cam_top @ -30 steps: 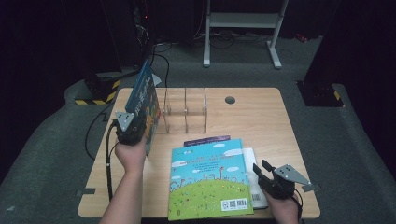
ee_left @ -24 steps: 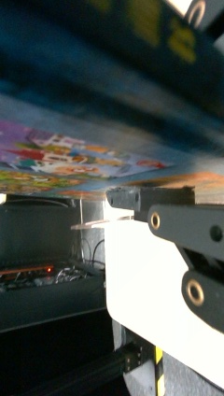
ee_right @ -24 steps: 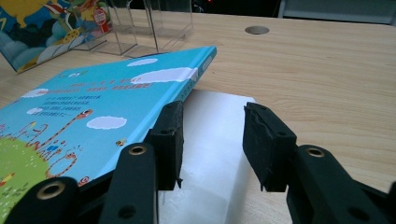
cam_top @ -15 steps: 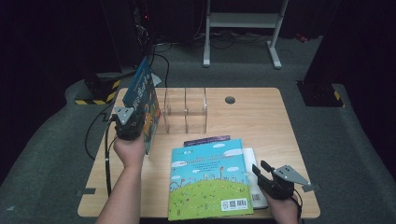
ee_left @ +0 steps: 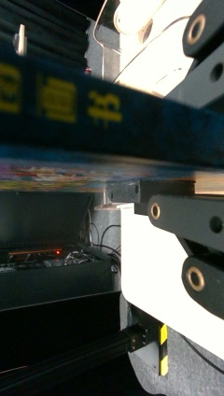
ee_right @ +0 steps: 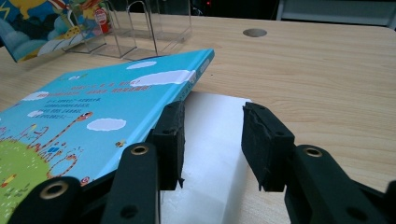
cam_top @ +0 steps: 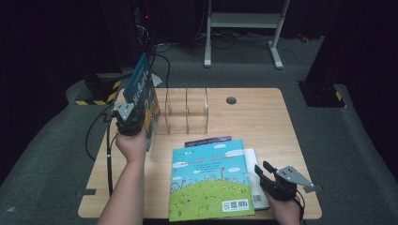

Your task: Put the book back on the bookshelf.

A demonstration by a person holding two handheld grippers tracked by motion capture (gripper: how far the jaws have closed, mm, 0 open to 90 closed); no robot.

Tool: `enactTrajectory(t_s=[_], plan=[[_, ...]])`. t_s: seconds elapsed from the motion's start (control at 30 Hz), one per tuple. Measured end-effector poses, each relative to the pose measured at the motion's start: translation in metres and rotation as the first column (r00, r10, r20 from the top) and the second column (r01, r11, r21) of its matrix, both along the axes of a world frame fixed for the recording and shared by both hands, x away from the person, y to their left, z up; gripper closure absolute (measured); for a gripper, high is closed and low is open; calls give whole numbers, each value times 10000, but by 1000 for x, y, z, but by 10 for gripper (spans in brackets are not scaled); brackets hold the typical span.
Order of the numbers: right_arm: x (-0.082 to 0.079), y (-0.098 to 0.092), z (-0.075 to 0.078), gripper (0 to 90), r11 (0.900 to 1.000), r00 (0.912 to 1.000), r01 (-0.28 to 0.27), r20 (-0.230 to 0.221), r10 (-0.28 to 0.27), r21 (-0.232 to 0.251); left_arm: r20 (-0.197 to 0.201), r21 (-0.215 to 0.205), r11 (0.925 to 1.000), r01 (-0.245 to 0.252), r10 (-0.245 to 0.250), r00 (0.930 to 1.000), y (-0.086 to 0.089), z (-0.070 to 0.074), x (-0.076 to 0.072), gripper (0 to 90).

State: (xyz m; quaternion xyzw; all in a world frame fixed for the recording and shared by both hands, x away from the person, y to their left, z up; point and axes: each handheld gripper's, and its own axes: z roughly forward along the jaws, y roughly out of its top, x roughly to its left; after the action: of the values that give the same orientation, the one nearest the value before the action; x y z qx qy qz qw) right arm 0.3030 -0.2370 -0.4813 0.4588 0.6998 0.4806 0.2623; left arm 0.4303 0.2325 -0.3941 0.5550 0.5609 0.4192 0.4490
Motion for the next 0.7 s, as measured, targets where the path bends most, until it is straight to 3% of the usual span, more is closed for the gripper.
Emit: enactTrajectory(t_s=[0.53,0.7], plan=[[-1,0,1,595,10000,9999,-9,114,9,18,435,-28,9999,-152,153,9989,-4,-3,4,836],[-2,1,1,596,10000,9999,-20,117,20,-2,392,20,9998,-177,176,9991,-6,-8,5,835]])
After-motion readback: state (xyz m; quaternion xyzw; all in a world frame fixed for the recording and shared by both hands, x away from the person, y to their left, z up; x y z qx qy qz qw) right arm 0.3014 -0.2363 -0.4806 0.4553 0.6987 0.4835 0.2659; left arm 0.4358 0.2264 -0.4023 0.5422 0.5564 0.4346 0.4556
